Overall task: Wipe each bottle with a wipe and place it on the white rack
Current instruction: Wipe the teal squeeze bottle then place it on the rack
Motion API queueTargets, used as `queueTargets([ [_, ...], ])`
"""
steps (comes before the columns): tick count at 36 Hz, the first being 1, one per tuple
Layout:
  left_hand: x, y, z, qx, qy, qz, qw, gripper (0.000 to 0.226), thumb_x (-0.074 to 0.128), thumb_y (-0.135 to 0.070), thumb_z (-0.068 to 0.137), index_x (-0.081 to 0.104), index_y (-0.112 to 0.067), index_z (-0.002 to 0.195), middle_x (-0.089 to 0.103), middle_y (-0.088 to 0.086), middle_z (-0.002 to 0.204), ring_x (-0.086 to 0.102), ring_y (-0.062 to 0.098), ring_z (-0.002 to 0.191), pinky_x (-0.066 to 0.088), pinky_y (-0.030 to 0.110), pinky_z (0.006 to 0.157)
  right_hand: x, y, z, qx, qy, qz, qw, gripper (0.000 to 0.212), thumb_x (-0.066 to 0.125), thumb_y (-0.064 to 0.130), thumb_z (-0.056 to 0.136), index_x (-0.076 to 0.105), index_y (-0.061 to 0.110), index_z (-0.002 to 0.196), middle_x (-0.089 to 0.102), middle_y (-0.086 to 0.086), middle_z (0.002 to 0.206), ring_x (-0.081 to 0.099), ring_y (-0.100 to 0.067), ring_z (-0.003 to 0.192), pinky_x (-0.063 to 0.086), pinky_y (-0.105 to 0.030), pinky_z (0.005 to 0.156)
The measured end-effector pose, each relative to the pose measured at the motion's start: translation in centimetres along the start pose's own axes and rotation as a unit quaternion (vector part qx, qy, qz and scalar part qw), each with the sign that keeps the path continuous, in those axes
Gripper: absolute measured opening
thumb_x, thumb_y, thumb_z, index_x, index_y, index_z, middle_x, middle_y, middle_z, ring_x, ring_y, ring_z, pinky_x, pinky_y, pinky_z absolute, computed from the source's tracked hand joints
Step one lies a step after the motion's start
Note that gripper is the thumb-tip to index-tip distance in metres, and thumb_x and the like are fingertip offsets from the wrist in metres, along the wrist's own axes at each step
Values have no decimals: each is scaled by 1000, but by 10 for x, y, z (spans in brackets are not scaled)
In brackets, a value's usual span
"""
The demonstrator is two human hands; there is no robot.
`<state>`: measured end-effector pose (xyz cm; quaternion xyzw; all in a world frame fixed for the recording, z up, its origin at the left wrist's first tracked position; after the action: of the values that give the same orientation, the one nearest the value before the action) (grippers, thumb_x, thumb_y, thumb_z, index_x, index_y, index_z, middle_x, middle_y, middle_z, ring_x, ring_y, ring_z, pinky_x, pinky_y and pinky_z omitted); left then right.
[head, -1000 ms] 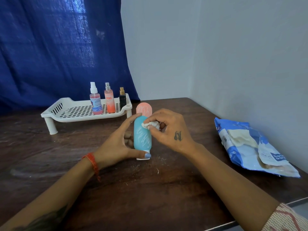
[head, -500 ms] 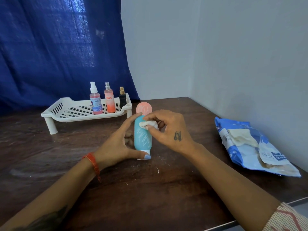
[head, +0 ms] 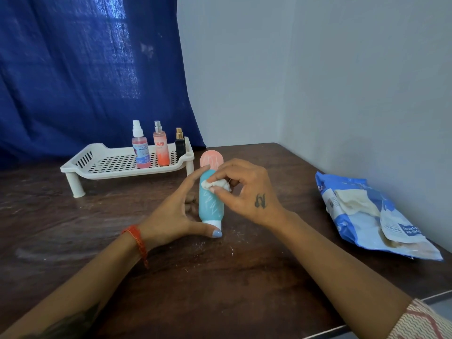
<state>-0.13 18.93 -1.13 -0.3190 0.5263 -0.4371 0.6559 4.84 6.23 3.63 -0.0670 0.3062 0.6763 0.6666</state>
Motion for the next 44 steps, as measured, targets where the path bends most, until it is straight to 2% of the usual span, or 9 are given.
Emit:
queueTargets([
  [4,0,0,1,0,3,0,1000,115,91,-18,53,20,-52,137,59,-4,123,65,11,104,56,29,82,2,2,0,0,34,35,999,19,71,14,75,73,6,92,70,-6,92,62,-8,83,48,-9,71],
  [8,1,0,2,0,4,2,1000,110,88,-19,54,21,-57,133,60,-2,120,65,11,102,56,28,81,-3,-5,-1,25,14,20,999,19,72,20,74,73,8,88,71,-3,87,61,-5,76,50,-10,68],
  [13,1,-1,1,-1,1,-1,1000,109,90,-21,51,24,-58,129,60,-2,119,65,9,101,56,26,79,-2,-4,-1,17,-19,-15,1000,22,72,21,77,73,8,95,71,-2,92,61,-4,82,45,-6,70],
  [17,0,0,0,-1,3,-2,1000,115,89,-31,46,23,-52,137,59,-4,124,64,13,106,56,31,84,2,4,-1,-12,-2,-5,1000,20,72,16,78,73,10,97,71,-3,95,62,-7,87,48,-9,74],
  [21,1,1,1,-3,5,-2,1000,117,90,-25,49,21,-50,140,60,1,124,65,18,106,55,38,88,2,6,0,-18,14,17,1000,17,71,13,75,74,10,91,72,-3,89,62,-8,83,51,-13,71],
  [26,1,-1,1,-4,2,-1,1000,115,88,-33,45,22,-53,137,61,0,121,65,15,103,56,34,85,-2,2,-1,5,-6,5,1000,16,70,17,73,74,10,86,72,-2,84,62,-5,76,51,-12,67],
  [33,1,-2,0,4,0,-1,1000,115,88,-34,45,24,-50,139,59,-2,124,64,16,105,56,33,85,1,3,-2,-2,-23,-13,1000,20,70,15,77,73,11,97,71,-2,95,62,-7,88,51,-19,75],
  [39,1,-3,0,8,5,-7,1000,112,90,-27,49,25,-52,137,56,-3,129,63,17,108,55,36,88,6,12,0,-21,30,34,999,18,65,14,73,75,10,87,72,-2,85,62,-7,80,51,-17,71],
  [44,2,-5,-1,6,1,-4,1000,109,88,-16,53,24,-55,132,62,1,120,66,16,102,56,31,82,1,7,0,0,6,19,1000,19,64,22,72,76,11,83,71,0,82,62,-8,74,53,-23,65],
])
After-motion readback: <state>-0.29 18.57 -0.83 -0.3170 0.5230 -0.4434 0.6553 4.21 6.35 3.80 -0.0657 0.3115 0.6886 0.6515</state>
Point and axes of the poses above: each hand's wrist, its own z-axis towards the middle knuckle, its own x-axis out of the palm, y = z × x, the point moved 6 cm from there along z, towards the middle knuckle
